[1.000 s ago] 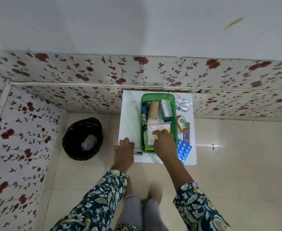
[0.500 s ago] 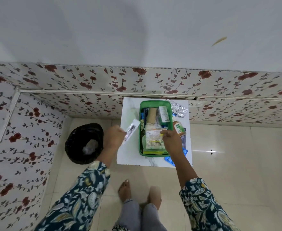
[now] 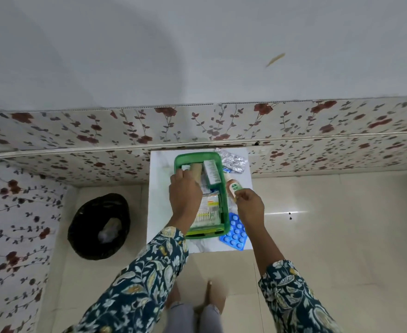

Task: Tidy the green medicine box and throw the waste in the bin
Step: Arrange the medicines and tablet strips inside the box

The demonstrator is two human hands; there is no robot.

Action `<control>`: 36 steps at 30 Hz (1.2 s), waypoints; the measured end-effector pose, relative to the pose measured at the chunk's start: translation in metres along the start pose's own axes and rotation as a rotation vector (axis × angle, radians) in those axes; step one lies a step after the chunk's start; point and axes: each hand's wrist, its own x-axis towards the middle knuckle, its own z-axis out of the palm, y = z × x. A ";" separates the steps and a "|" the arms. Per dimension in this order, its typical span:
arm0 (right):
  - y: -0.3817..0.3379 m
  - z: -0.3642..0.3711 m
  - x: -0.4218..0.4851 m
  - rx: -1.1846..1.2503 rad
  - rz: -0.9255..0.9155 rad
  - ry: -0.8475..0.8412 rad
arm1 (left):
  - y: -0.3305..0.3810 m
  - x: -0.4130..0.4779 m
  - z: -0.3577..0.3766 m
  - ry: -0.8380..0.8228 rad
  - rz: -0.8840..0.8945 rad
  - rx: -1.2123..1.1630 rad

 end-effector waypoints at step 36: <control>0.033 -0.029 0.036 -0.114 -0.170 0.140 | 0.116 0.087 0.032 -0.244 0.422 0.008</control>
